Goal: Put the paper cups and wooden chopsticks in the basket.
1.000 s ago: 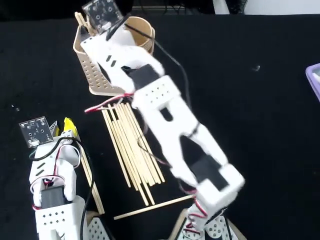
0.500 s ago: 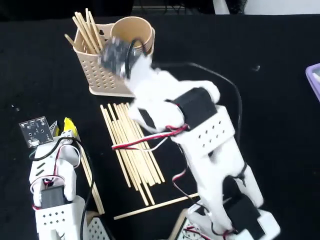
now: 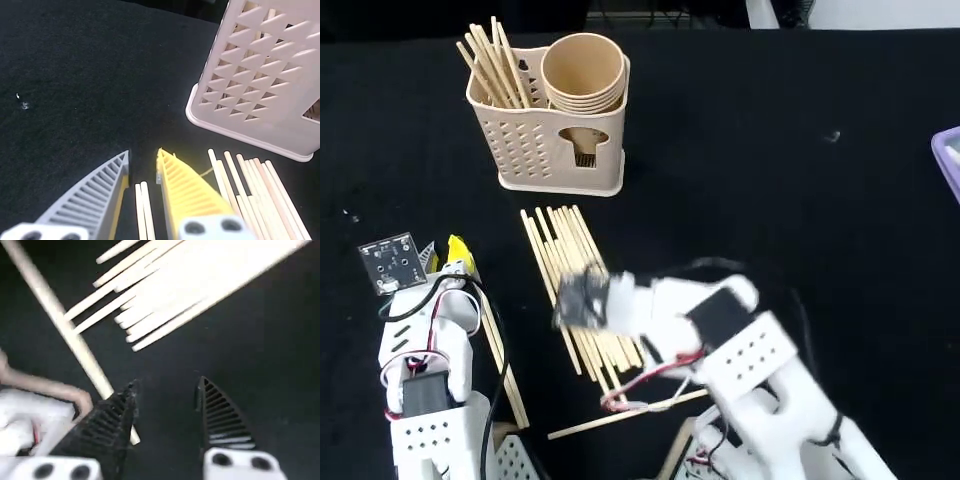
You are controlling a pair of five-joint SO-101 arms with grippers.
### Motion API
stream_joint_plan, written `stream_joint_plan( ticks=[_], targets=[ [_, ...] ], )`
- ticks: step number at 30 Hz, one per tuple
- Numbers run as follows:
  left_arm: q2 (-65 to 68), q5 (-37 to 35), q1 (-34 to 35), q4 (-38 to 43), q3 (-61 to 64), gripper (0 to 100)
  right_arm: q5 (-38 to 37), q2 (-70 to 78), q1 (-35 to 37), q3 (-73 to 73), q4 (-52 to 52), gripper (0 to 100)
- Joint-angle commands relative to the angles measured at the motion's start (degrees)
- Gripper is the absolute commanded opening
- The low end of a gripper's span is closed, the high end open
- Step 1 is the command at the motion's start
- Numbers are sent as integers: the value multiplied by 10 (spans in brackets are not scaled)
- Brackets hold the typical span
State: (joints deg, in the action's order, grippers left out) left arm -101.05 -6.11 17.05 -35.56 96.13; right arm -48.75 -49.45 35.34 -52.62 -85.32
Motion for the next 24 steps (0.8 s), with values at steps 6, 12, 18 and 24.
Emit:
stream_joint_plan(
  ticks=[6, 12, 18, 24],
  targets=[
    [-8, 4, 0, 4, 13, 102, -11, -27, 132, -115, 36, 180],
    [-7, -1, 20, 16, 13, 102, -17, -26, 208, -125, 45, 180],
    [-4, -116, 116, 46, 13, 102, -11, -26, 244, -167, 92, 180],
    [-3, -207, 151, 55, 13, 103, -8, -26, 233, -212, 148, 180]
  ],
)
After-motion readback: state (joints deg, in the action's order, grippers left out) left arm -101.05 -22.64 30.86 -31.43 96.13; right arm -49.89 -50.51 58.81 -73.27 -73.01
